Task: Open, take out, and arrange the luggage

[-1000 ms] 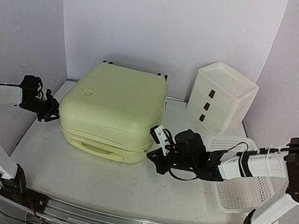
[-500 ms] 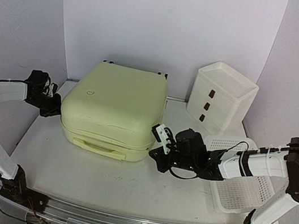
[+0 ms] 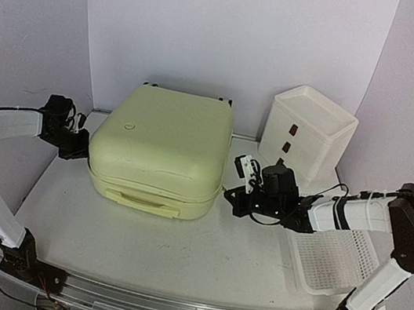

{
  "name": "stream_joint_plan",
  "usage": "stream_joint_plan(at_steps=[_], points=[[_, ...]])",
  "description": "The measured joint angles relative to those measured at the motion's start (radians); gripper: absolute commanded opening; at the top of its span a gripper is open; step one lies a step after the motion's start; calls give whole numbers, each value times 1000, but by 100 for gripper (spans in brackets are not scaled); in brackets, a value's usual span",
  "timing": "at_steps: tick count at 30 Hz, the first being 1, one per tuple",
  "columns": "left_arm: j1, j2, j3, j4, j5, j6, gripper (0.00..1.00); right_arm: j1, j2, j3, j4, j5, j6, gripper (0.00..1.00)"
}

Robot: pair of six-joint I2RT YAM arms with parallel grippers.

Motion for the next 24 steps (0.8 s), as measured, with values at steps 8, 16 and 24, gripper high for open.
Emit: stream_joint_plan(at_steps=[8,16,24], points=[[-39,12,20,18,-21,10,0,-79,119,152,-54,-39,23,1],[-68,-109,-113,86,-47,-67,0,-104,178,267,-139,-33,68,8],[-204,-454,-409,165,-115,-337,11,-126,233,375,-230,-26,95,29]])
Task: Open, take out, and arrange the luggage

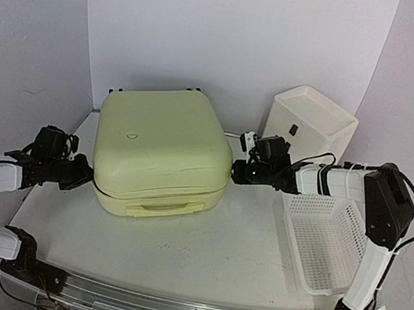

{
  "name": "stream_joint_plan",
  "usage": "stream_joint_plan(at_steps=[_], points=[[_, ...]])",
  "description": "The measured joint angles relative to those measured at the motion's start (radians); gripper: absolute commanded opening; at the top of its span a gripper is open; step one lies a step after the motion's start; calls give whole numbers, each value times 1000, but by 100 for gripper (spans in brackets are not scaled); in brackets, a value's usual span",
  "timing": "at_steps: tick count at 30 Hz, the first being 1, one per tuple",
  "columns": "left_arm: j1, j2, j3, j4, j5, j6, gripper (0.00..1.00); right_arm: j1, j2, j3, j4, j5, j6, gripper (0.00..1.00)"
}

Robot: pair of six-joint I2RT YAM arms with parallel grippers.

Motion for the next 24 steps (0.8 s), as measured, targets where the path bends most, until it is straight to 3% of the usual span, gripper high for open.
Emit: stream_joint_plan(at_steps=[5,11,18,24], points=[[-158,-138,-114,50,-118,-182,23,-29,85,123,-52,33,26,33],[-270,-138,-130,37,-190,-294,30,-35,101,148,-71,99,68,44],[-358,-32,-62,13,-228,-329,28,-31,-25,31,-135,145,120,56],[-436,33,-28,45,-245,-360,27,-5,-197,-127,-138,97,207,59]])
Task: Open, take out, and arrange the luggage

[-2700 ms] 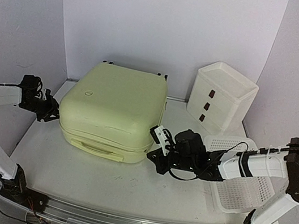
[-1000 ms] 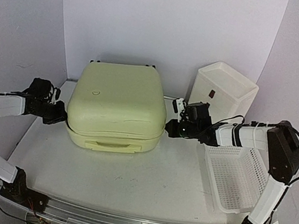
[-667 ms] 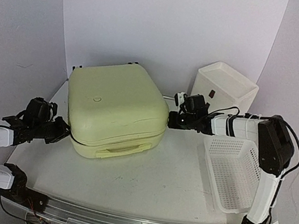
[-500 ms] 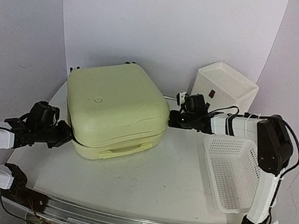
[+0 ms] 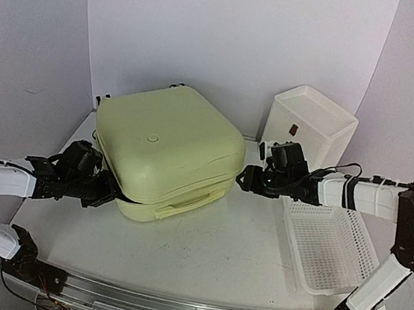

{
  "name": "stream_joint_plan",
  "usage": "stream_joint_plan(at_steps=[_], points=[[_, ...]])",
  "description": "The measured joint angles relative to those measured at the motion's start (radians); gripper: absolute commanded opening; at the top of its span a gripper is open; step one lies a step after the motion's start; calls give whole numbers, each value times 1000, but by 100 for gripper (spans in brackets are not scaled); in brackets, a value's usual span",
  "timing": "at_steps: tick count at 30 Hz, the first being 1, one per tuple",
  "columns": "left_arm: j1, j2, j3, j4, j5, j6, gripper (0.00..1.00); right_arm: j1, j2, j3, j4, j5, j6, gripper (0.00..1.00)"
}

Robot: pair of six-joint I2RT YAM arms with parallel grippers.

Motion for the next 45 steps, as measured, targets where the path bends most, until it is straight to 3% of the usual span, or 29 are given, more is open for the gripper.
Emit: stream_joint_plan(at_steps=[4,10,20,24,27,30,34,37,45], points=[[-10,29,23,-3,2,-3,27,26,-72,-92,21,-54,54,59],[-65,137,104,0,-3,-5,24,27,-56,-110,43,-93,97,59],[-258,389,308,24,-137,-93,24,-29,113,126,-14,-43,76,58],[-295,514,430,49,-162,-119,32,-81,180,206,-45,-10,63,59],[-307,526,434,103,-160,-55,45,-91,198,216,-45,8,50,60],[-334,483,401,136,-142,56,57,-87,198,216,-48,7,30,60],[-400,366,319,150,-97,145,59,-78,193,216,-55,-2,-7,60],[-348,256,260,146,-40,179,59,-73,188,208,-52,-32,-25,60],[63,70,232,52,113,276,61,-51,118,87,35,-178,-16,63]])
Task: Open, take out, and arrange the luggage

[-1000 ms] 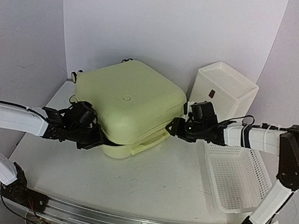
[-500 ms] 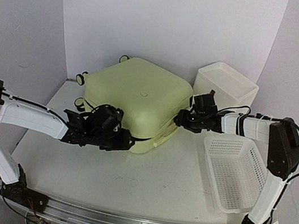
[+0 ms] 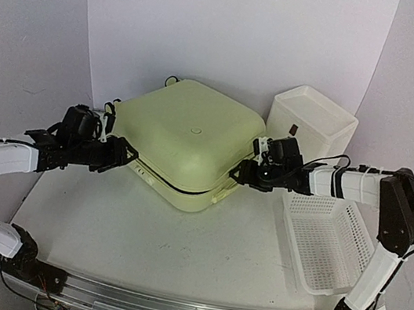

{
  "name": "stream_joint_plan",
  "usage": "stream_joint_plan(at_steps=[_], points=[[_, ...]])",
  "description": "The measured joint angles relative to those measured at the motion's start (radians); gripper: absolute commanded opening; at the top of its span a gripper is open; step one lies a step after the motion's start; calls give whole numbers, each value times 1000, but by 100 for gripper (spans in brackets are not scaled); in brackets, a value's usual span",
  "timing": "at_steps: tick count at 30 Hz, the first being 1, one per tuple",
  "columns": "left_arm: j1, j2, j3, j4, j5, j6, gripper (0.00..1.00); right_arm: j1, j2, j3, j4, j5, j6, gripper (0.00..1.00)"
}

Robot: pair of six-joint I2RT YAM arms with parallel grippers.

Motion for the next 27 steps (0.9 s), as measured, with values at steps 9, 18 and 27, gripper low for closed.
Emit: stream_joint_plan(at_steps=[9,18,27], points=[[451,14,34,-80,161,7,60,1,-4,-50,116,-120,122,62],[669,285,49,119,352,-193,59,3,-12,-104,280,-199,224,64],[692,616,335,268,406,-345,59,5,-50,-108,369,-235,245,80]])
